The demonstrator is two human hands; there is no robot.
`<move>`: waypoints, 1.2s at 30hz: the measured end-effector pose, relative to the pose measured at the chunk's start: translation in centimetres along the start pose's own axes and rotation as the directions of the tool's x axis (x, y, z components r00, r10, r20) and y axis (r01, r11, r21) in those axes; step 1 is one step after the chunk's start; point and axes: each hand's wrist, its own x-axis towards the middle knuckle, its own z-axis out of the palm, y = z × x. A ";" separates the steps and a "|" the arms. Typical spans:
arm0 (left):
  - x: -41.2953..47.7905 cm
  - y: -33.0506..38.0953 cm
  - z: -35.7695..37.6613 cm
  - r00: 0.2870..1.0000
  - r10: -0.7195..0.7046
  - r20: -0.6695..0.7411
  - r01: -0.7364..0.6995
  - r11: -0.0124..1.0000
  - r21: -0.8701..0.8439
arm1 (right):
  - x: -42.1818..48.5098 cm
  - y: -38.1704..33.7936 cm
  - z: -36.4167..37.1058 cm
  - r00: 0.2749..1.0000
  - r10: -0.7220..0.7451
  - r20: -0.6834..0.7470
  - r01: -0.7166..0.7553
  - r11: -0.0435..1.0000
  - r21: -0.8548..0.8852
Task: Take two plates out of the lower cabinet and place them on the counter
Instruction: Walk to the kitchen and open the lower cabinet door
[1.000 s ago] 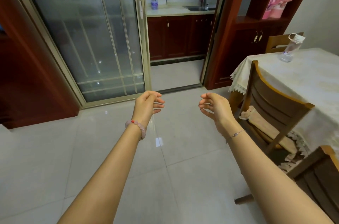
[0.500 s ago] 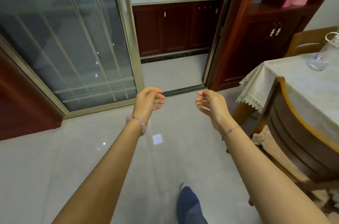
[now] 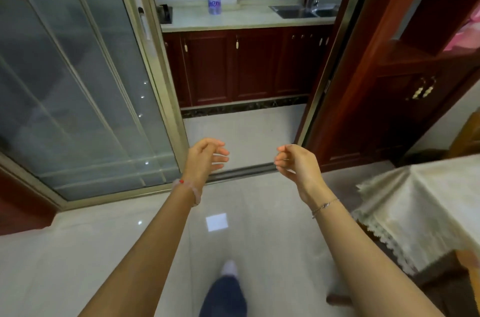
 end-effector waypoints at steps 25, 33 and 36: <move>51.8 5.9 4.3 0.965 -0.033 -0.261 0.023 0.999 -0.043 | 52.3 -13.3 16.4 0.958 0.058 0.281 -0.026 0.993 -0.117; 65.0 6.8 3.5 0.843 -0.064 -0.534 0.003 0.993 -0.114 | 67.7 -17.3 24.2 0.871 0.134 0.473 -0.046 0.980 -0.192; 68.4 7.6 2.5 0.783 -0.087 -0.617 -0.009 0.989 -0.150 | 71.6 -18.6 27.8 0.818 0.160 0.553 -0.037 0.973 -0.227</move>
